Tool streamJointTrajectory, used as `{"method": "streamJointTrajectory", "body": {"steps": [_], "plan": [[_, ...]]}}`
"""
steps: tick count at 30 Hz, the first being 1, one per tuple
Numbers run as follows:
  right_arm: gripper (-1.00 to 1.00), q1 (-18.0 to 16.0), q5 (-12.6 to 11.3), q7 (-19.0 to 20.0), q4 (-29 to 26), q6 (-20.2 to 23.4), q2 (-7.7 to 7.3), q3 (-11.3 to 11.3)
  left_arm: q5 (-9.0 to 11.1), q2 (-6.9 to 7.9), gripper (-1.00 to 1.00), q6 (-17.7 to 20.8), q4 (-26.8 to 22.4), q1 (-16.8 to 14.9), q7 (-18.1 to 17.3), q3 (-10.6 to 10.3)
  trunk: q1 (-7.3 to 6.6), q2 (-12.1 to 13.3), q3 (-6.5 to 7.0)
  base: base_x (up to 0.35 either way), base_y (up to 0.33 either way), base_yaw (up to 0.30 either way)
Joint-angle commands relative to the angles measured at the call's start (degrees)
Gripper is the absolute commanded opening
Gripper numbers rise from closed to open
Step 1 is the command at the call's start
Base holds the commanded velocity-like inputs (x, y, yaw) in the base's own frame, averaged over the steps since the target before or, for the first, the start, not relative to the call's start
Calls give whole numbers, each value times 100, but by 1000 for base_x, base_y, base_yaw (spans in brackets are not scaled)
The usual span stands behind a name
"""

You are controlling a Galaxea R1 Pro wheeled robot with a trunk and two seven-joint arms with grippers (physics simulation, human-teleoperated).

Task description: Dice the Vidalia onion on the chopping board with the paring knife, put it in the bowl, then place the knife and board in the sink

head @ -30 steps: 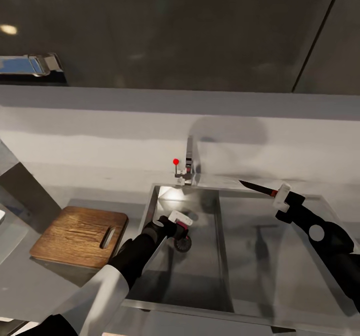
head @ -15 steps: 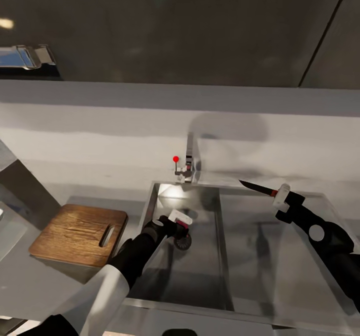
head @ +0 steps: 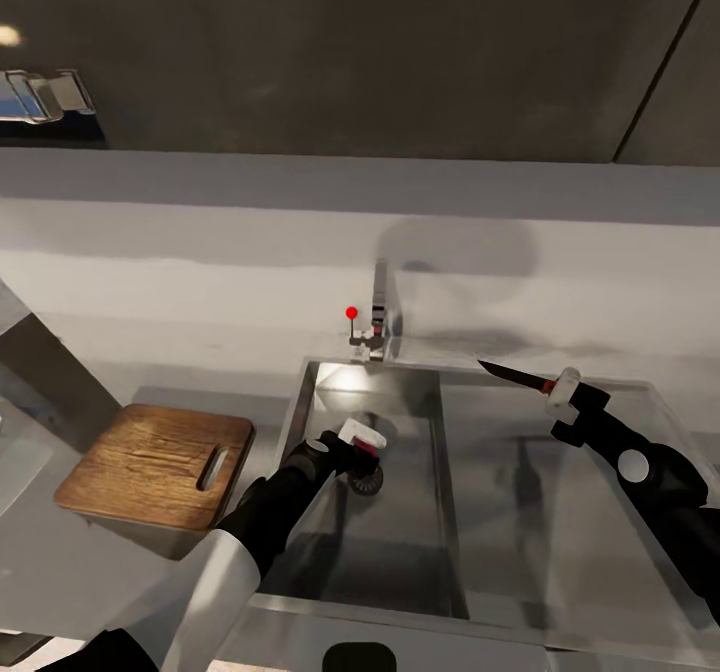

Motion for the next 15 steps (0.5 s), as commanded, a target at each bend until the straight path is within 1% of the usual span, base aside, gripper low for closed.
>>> {"method": "streamJointTrajectory", "body": {"steps": [1,7,15], "plan": [[-100,-6,40,25,-10,32,-5,12,4,0,100,10,-6,-4,-11,-1,3,-12,-18,0,0,0],[-100,-6,40,29,-10,147,-5,21,4,0,100,-83,-6,-4,-5,-1,3,-12,-63,0,0,0],[-100,-6,42,25,-10,266,-5,162,4,0,100,-90,-6,-4,-3,-1,3,-12,-73,0,0,0]]}}
